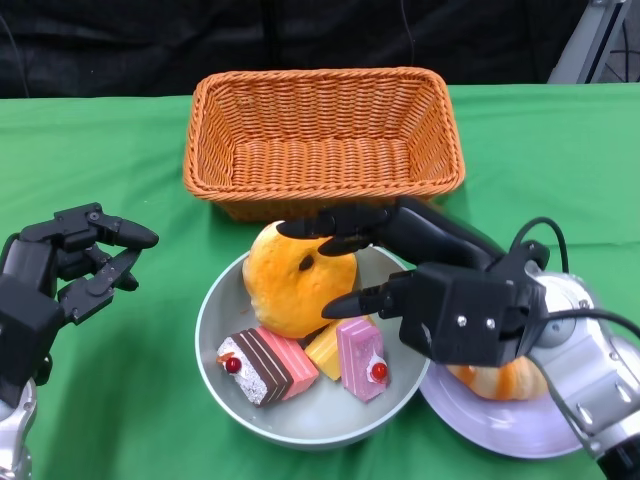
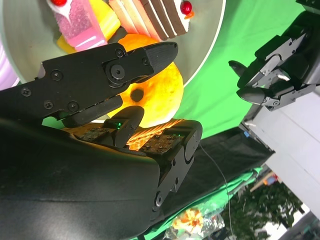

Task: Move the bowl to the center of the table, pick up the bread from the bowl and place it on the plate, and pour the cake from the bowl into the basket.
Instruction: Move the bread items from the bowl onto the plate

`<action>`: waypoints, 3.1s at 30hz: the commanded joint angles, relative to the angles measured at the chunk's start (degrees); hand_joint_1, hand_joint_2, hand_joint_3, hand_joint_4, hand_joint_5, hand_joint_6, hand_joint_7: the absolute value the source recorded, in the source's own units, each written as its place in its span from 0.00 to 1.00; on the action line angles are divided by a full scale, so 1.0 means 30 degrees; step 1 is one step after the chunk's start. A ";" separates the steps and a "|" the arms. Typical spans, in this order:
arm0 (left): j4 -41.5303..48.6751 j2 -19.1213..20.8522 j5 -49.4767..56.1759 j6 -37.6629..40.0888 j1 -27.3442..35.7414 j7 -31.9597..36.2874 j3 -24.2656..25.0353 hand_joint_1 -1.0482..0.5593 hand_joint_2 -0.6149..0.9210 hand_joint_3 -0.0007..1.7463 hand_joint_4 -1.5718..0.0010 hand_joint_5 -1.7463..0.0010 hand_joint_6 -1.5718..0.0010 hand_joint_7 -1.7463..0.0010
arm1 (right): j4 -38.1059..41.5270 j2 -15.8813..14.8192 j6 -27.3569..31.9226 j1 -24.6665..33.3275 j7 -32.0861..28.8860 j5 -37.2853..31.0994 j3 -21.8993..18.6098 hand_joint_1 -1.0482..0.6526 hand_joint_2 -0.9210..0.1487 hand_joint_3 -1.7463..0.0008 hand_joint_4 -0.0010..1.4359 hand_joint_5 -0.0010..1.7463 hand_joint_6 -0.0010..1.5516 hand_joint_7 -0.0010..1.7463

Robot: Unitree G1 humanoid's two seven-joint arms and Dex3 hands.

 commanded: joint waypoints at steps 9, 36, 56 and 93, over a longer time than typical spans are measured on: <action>-0.0219 0.0012 -0.0088 0.0001 0.0084 0.0290 0.0073 0.53 1.00 0.17 0.48 0.21 0.41 0.55 | 0.0056 -0.0650 0.0818 -0.1999 0.1035 -0.0035 -0.0015 0.28 0.02 1.00 0.38 0.08 0.32 0.00; -0.0177 -0.0181 -0.0095 -0.0170 -0.0011 0.0335 -0.0001 0.54 1.00 0.18 0.46 0.21 0.42 0.52 | 0.5515 0.0046 -0.0357 -0.5294 0.0305 -0.0603 0.0640 0.27 0.00 1.00 0.39 0.03 0.30 0.00; -0.0234 -0.0281 -0.0049 -0.0264 0.0013 0.0313 -0.0065 0.55 1.00 0.18 0.47 0.21 0.43 0.49 | 0.7854 0.0474 -0.1470 -0.5806 -0.0044 -0.0763 0.0851 0.28 0.00 0.99 0.38 0.00 0.30 0.00; -0.0324 -0.0310 0.0050 -0.0282 0.0102 0.0608 -0.0191 0.53 1.00 0.18 0.46 0.26 0.45 0.48 | 0.9909 0.0699 -0.2558 -0.6114 0.0394 0.0037 0.0771 0.28 0.00 0.97 0.41 0.02 0.29 0.00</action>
